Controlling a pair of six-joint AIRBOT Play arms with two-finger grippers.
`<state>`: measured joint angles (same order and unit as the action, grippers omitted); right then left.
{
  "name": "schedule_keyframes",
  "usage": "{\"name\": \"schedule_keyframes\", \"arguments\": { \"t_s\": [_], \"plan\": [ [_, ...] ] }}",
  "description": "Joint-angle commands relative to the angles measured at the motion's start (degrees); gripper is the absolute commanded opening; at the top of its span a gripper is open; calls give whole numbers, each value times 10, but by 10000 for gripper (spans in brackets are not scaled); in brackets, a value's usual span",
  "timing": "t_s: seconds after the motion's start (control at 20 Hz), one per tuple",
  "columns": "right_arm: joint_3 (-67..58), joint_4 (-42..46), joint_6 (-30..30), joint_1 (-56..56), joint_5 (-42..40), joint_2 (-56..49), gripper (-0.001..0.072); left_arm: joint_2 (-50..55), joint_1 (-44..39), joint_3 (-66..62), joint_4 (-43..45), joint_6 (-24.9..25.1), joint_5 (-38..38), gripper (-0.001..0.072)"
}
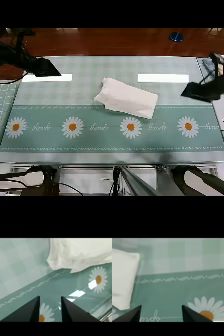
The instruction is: Fold the shirts.
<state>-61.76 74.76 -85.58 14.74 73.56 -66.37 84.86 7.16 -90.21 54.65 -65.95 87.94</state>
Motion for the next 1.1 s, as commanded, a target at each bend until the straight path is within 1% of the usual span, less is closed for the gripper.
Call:
{"name": "schedule_keyframes", "arguments": {
  "t_s": [0.0, 0.1, 0.2, 0.4, 0.5, 0.55, 0.6, 0.65, 0.7, 0.75, 0.8, 0.85, 0.9, 0.95, 1.05],
  "plan": [
    [122, -178, 47, 80, -50, 9, 602, 37, -2, 0, 61, -22, 16, 343],
    [183, -251, 63, 68, -123, 0, 602, 53, -7, 5, 61, -43, 25, 339],
    [219, -299, 92, 44, -161, -25, 602, 56, -12, 16, 61, -44, 26, 324],
    [227, -416, 167, -32, -210, -105, 602, 56, -23, 18, 60, -51, 30, 325],
    [227, -487, 184, -77, -258, -139, 598, 55, -29, 18, 60, -59, 45, 325],
    [227, -517, 184, -98, -283, -155, 581, 55, -31, 18, 60, -59, 55, 325],
    [227, -539, 189, -113, -308, -164, 500, 55, -33, 18, 60, -59, 63, 324],
    [227, -557, 203, -122, -328, -165, 293, 54, -33, 18, 60, -59, 70, 325],
    [223, -571, 210, -123, -327, -163, 41, 52, -33, 18, 60, -59, 75, 324],
    [217, -579, 219, -117, -313, -156, 27, 49, -33, 18, 60, -59, 77, 323],
    [205, -575, 245, -104, -285, -139, 27, 46, -33, 18, 60, -59, 77, 322],
    [192, -560, 256, -84, -252, -115, 27, 42, -33, 18, 60, -59, 76, 322],
    [180, -537, 249, -58, -218, -83, 27, 38, -33, 18, 60, -59, 76, 322],
    [170, -511, 227, -30, -189, -47, 27, 35, -33, 18, 60, -59, 76, 322],
    [153, -429, 154, 45, -125, 37, 26, 30, -33, 18, 60, -59, 77, 322]
  ]
}}
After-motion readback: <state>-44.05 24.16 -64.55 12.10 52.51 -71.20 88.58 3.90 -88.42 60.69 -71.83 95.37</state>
